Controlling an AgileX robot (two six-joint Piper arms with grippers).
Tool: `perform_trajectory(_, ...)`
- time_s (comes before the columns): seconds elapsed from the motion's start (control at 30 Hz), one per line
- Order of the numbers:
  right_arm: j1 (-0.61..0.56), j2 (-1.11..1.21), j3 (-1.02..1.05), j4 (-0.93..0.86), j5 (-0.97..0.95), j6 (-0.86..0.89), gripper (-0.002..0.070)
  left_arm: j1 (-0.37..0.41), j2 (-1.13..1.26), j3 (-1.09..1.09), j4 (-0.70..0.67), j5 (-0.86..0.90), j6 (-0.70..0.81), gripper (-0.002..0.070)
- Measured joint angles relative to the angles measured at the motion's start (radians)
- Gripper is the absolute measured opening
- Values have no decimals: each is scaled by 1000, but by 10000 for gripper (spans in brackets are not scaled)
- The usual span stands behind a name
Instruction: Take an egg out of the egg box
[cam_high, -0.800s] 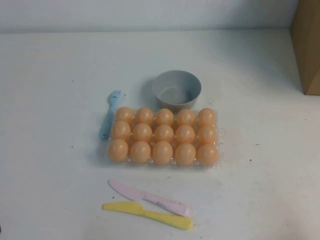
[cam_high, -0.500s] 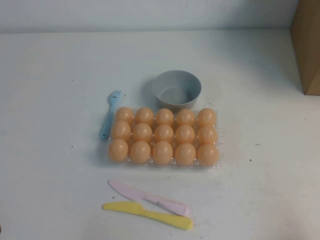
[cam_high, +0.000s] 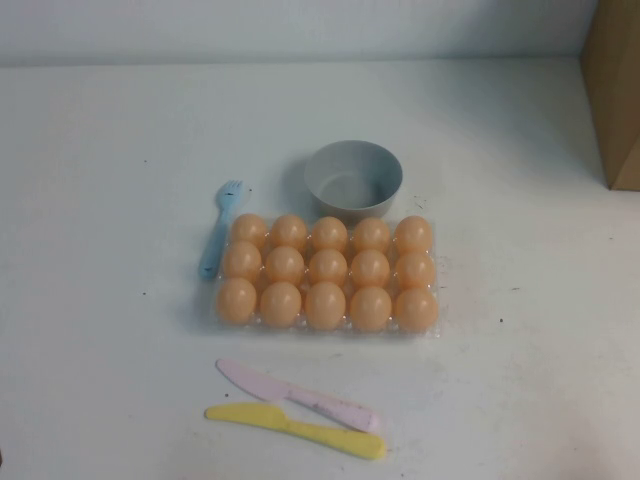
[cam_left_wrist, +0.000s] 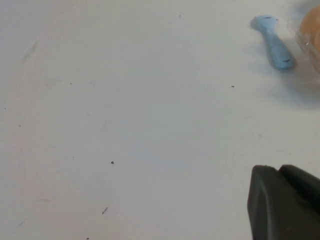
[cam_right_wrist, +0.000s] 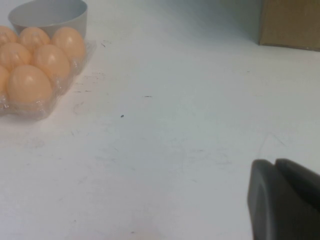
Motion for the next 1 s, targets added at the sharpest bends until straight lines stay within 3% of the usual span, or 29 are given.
perform_trajectory(0.6, 0, 0, 0, 0, 0, 0, -17, 0, 0, 0, -3, -8, 0, -5)
perform_trajectory(0.7, 0, 0, 0, 0, 0, 0, -17, 0, 0, 0, -113, -50, -36, -5)
perform_trajectory(0.87, 0, 0, 0, 0, 0, 0, -17, 0, 0, 0, -455, -149, -167, -5)
perform_trajectory(1.0, 0, 0, 0, 0, 0, 0, -17, 0, 0, 0, -551, -209, -185, -5)
